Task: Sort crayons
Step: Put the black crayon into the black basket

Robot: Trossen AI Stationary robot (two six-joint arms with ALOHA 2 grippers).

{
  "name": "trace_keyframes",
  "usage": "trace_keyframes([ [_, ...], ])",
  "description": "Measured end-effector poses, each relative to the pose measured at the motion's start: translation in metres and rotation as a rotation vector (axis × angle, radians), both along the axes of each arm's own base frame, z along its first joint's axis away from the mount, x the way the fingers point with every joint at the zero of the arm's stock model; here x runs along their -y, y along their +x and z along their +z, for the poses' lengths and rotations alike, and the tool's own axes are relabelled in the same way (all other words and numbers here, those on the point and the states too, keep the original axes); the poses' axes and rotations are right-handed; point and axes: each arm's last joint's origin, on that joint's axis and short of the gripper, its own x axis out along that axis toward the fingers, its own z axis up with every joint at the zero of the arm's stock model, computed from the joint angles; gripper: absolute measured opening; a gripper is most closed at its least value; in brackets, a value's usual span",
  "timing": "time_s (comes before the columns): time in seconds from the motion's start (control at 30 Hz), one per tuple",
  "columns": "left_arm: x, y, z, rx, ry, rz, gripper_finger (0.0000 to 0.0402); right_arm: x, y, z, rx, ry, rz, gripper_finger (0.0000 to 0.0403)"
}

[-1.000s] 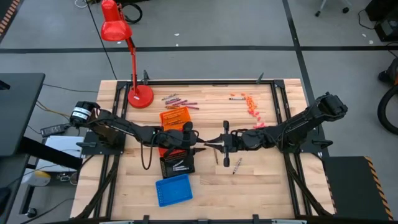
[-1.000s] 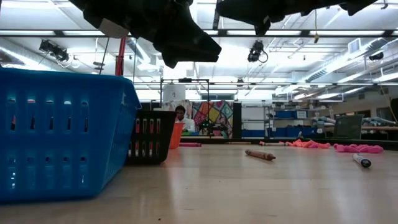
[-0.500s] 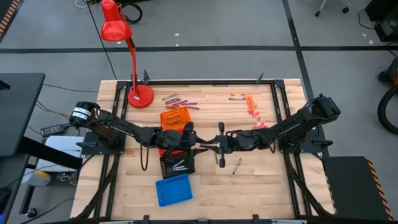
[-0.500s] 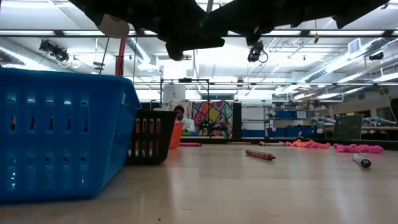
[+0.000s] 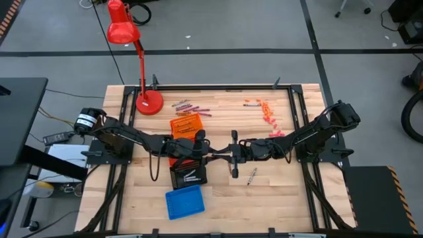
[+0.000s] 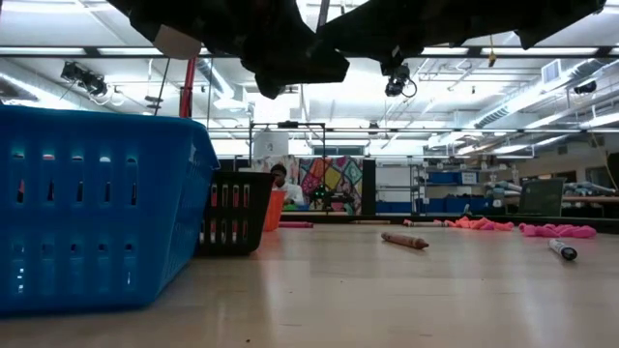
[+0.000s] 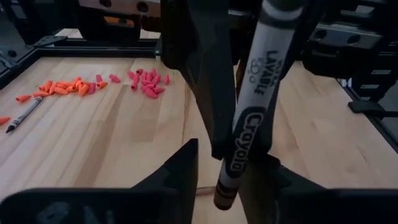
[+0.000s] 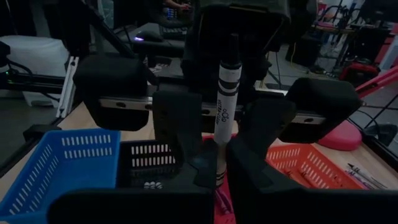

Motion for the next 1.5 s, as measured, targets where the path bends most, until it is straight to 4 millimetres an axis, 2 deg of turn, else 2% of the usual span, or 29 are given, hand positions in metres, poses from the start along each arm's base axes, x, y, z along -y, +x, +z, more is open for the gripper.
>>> trace_keyframes([
  [0.37,0.0,0.0,-0.001,-0.007,0.008,-0.002,0.0028,0.0,0.0,-0.001,-0.014,0.007,-0.005,0.003],
  [0.57,0.0,0.0,-0.001,-0.008,0.009,-0.002,0.0032,0.0,0.0,-0.002,-0.019,0.024,-0.007,0.0041],
  [0.8,0.0,0.0,-0.001,-0.013,0.009,-0.002,0.0028,0.001,-0.003,-0.003,-0.059,0.023,-0.011,0.0093],
  [1.03,0.001,-0.002,-0.005,-0.05,-0.002,0.003,0.0039,0.005,-0.016,0.011,-0.107,0.024,-0.017,0.012],
  [1.17,0.008,-0.009,-0.008,-0.126,-0.011,-0.012,0.0038,0.008,-0.025,0.012,-0.181,0.044,-0.029,0.0119],
  [1.4,0.028,-0.039,-0.01,-0.358,-0.072,-0.032,0.0028,0.005,-0.034,-0.01,-0.398,0.054,-0.056,0.0119],
  [1.5,0.035,-0.049,-0.01,-0.415,-0.099,-0.027,0.0031,0.005,-0.031,-0.012,-0.385,0.038,-0.084,0.0119],
])
